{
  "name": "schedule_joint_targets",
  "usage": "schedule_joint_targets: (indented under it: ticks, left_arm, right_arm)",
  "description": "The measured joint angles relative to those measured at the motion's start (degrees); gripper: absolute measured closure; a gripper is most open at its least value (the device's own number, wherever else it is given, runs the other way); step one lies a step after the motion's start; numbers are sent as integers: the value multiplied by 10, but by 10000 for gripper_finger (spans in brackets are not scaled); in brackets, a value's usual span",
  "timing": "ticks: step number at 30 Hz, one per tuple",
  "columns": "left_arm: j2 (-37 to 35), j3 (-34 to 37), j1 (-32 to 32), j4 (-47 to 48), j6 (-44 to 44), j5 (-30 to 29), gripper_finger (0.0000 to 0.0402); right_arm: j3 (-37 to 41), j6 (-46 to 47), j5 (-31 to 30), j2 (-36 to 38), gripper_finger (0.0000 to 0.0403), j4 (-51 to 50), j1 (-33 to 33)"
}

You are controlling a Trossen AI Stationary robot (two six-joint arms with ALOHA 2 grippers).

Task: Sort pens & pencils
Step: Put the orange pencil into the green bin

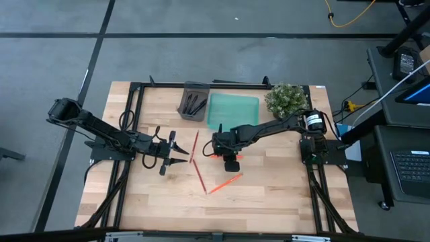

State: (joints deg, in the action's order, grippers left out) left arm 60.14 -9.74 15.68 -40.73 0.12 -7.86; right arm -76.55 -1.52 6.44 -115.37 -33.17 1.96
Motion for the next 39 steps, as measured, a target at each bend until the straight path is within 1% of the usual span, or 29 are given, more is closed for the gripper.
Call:
schedule_joint_targets:
  ticks: [3,6,15,18,26,29,33,39]
  left_arm:
    - [0,0,0,0,0,0,269]
    - [0,0,0,2,0,0,269]
    - [0,0,0,4,0,0,269]
    - [0,0,0,4,0,0,269]
    - [0,0,0,4,0,0,269]
    - [0,0,0,4,0,0,269]
    - [0,0,0,4,0,0,269]
    - [0,0,0,4,0,0,269]
  right_arm:
    - [0,0,-27,-7,284,-4,0]
    - [0,13,-28,-14,284,-5,0]
    - [-3,14,-29,-36,286,-13,0]
    - [-3,15,-29,-37,299,-13,0]
    - [-1,14,-29,-37,355,-13,-1]
    - [-1,14,-28,-37,369,-13,-1]
    - [-1,13,-26,-37,375,-14,-1]
    - [0,14,-25,-37,371,-14,-1]
